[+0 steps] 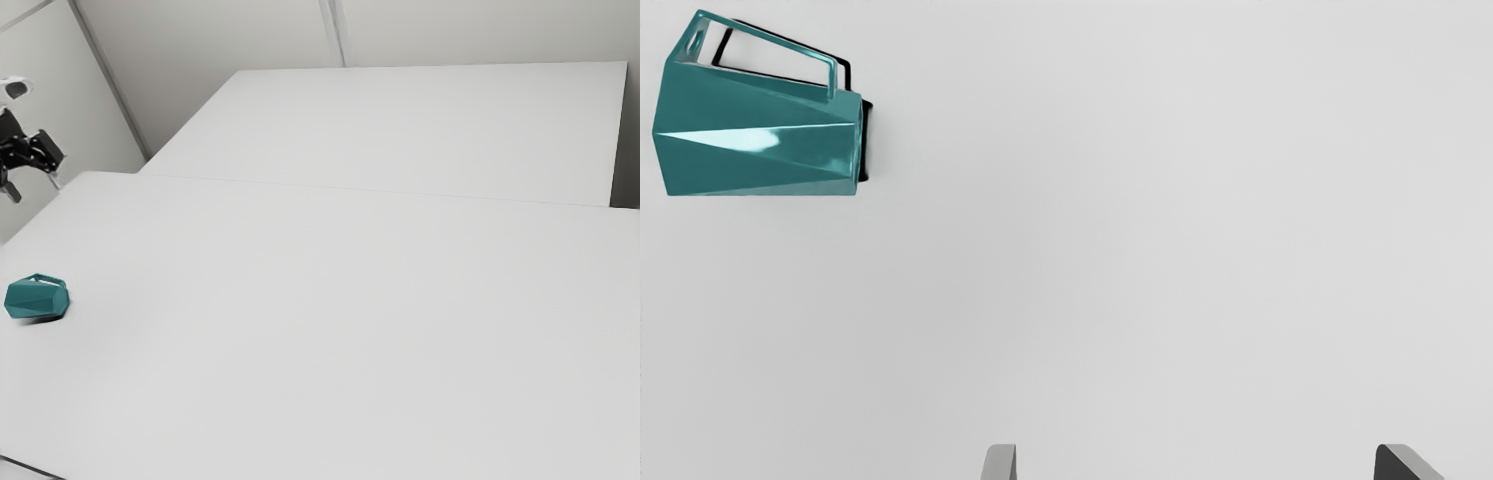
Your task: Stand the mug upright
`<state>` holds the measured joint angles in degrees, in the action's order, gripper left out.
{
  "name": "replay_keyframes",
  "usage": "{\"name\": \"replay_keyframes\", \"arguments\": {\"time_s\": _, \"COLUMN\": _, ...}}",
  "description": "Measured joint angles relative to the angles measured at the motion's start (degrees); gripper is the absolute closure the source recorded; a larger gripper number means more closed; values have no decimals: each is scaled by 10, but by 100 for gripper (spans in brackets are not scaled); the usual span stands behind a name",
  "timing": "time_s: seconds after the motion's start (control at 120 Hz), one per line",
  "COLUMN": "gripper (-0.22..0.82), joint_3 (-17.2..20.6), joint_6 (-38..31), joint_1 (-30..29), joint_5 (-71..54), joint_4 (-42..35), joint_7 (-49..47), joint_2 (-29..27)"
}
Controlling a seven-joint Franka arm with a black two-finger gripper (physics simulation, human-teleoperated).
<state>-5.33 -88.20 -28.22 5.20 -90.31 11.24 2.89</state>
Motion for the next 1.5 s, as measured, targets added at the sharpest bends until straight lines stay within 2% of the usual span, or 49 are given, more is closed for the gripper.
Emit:
{"name": "replay_keyframes", "arguments": {"time_s": 0.167, "gripper": 2, "joint_3": 1, "joint_6": -22, "joint_1": -38, "joint_5": 32, "joint_4": 3, "joint_7": 71, "joint_2": 29}}
{"name": "replay_keyframes", "arguments": {"time_s": 0.367, "gripper": 2, "joint_3": 0, "joint_6": -40, "joint_1": -110, "joint_5": 64, "joint_4": 8, "joint_7": 150, "joint_2": 73}}
{"name": "replay_keyframes", "arguments": {"time_s": 0.7, "gripper": 2, "joint_3": 0, "joint_6": -55, "joint_1": -208, "joint_5": 70, "joint_4": 31, "joint_7": 241, "joint_2": 127}}
{"name": "replay_keyframes", "arguments": {"time_s": 0.917, "gripper": 2, "joint_3": 5, "joint_6": -52, "joint_1": -228, "joint_5": 71, "joint_4": 129, "joint_7": 286, "joint_2": 205}}
{"name": "replay_keyframes", "arguments": {"time_s": 1.025, "gripper": 3, "joint_3": 41, "joint_6": -50, "joint_1": -264, "joint_5": 73, "joint_4": 172, "joint_7": 306, "joint_2": 250}}
{"name": "replay_keyframes", "arguments": {"time_s": 1.108, "gripper": 3, "joint_3": 52, "joint_6": -49, "joint_1": -282, "joint_5": 91, "joint_4": 190, "joint_7": 321, "joint_2": 279}}
{"name": "replay_keyframes", "arguments": {"time_s": 1.292, "gripper": 3, "joint_3": 55, "joint_6": -51, "joint_1": -326, "joint_5": 174, "joint_4": 185, "joint_7": 352, "joint_2": 311}}
{"name": "replay_keyframes", "arguments": {"time_s": 1.5, "gripper": 3, "joint_3": 55, "joint_6": -52, "joint_1": -350, "joint_5": 243, "joint_4": 173, "joint_7": 383, "joint_2": 338}}
